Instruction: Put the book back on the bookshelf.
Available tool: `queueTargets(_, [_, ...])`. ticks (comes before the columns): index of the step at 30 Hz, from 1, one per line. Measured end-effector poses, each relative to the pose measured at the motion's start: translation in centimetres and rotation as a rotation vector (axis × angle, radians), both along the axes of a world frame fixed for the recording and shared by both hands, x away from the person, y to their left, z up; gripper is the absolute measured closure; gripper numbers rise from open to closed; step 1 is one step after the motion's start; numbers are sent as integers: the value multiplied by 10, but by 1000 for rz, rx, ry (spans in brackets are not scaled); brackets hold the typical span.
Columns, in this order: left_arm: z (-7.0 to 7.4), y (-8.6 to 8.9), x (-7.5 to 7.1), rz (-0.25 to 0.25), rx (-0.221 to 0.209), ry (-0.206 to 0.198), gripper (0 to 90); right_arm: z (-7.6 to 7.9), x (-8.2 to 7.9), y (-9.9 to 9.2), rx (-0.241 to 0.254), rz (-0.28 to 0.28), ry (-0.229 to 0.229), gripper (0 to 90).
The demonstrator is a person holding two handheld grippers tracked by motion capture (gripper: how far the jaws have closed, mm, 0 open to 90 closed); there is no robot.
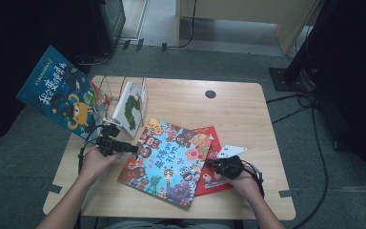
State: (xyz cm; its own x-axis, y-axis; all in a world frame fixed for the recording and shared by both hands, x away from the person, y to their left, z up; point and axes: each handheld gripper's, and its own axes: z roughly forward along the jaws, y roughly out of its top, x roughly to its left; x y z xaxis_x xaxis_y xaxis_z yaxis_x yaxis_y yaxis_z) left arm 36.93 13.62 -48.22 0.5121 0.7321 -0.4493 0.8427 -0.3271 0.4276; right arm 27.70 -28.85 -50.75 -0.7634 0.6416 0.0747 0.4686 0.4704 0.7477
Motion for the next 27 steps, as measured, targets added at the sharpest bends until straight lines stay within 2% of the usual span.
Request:
queueTargets(5, [-9, -3, 1, -16, 6, 20, 478, 1, -1, 1, -3, 10, 5, 897])
queueTargets(10, [-13, -3, 2, -1, -47, 34, 491, 1, -2, 2, -11, 14, 2, 897])
queueTargets(12, [-14, -6, 2, 3, -76, 55, 500, 1, -2, 3, -13, 13, 4, 898])
queueTargets(15, [-11, -13, 0, -6, -16, 9, 488, 2, -3, 4, -15, 10, 5, 900])
queueTargets(18, [-10, -16, -3, 11, 3, -2, 497, 1, -2, 3, -8, 8, 10, 900])
queueTargets(21, [-10, -16, -4, 11, 28, -17, 551, 1, -2, 4, -14, 6, 6, 900])
queueTargets(25, [-13, -8, 1, 47, -37, 39, 626, 1, -1, 4, -9, -5, 11, 900])
queueTargets(27, [-11, -4, 3, 60, -89, 62, 653, 1, 0, 4, -3, -11, 16, 900])
